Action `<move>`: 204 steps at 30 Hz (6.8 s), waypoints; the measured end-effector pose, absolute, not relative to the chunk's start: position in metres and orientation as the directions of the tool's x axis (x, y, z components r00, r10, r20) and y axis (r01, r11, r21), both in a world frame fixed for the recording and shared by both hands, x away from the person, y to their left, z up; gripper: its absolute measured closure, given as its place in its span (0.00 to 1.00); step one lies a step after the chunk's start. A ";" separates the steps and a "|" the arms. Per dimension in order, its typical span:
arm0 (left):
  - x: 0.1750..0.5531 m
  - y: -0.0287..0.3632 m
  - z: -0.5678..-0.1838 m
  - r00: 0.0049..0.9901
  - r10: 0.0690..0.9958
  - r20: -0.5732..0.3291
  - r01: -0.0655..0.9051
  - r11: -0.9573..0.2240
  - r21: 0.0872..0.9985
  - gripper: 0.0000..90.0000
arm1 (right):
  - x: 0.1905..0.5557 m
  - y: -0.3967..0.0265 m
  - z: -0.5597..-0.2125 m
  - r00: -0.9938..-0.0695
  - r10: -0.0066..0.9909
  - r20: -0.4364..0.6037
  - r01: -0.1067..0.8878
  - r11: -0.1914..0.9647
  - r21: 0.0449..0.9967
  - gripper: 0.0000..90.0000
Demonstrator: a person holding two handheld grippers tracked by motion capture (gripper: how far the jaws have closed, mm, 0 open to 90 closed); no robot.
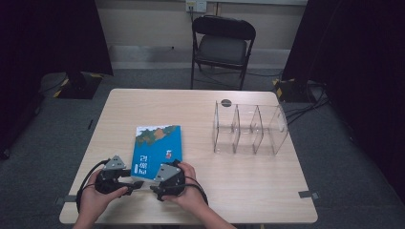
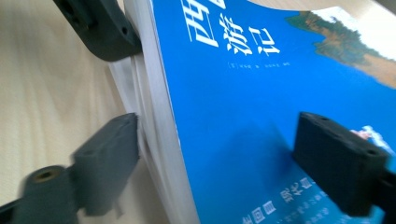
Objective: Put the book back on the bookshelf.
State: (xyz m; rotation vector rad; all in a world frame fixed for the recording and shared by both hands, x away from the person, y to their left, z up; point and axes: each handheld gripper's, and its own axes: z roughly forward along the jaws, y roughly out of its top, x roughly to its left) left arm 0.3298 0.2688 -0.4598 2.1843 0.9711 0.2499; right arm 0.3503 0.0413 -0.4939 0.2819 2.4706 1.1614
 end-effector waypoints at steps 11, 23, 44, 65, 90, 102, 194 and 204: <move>0.331 0.270 -0.462 0.698 0.706 -0.119 0.571 -0.449 0.687 0.40 | 0.351 0.035 -0.485 -0.929 0.317 -0.192 0.041 0.603 0.796 0.48; 0.332 0.270 -0.461 0.694 0.708 -0.134 0.579 -0.438 0.687 0.40 | 0.349 0.046 -0.491 -0.925 0.309 -0.221 0.000 0.582 0.813 0.37; 0.329 0.270 -0.466 0.703 0.700 -0.127 0.556 -0.429 0.712 0.21 | 0.356 0.039 -0.473 -0.931 0.343 -0.128 0.094 0.561 0.823 0.79; 0.317 0.284 -0.475 0.751 0.651 -0.108 0.524 -0.489 0.697 0.18 | 0.362 0.039 -0.445 -0.929 0.348 -0.124 0.117 0.596 0.795 0.82; 0.317 0.281 -0.493 0.773 0.631 -0.065 0.501 -0.544 0.673 0.16 | 0.374 0.037 -0.411 -0.921 0.378 -0.089 0.179 0.617 0.766 0.83; 0.318 0.270 -0.498 0.762 0.646 -0.048 0.487 -0.522 0.700 0.07 | 0.379 0.038 -0.402 -0.918 0.392 -0.063 0.209 0.612 0.763 0.83; 0.329 0.267 -0.496 0.640 0.767 -0.054 0.544 -0.402 0.736 0.42 | 0.356 0.046 -0.453 -0.930 0.362 -0.063 0.208 0.662 0.720 0.70; 0.328 0.266 -0.497 0.655 0.756 -0.023 0.523 -0.431 0.735 0.42 | 0.356 0.038 -0.465 -0.931 0.364 -0.002 0.238 0.614 0.753 0.49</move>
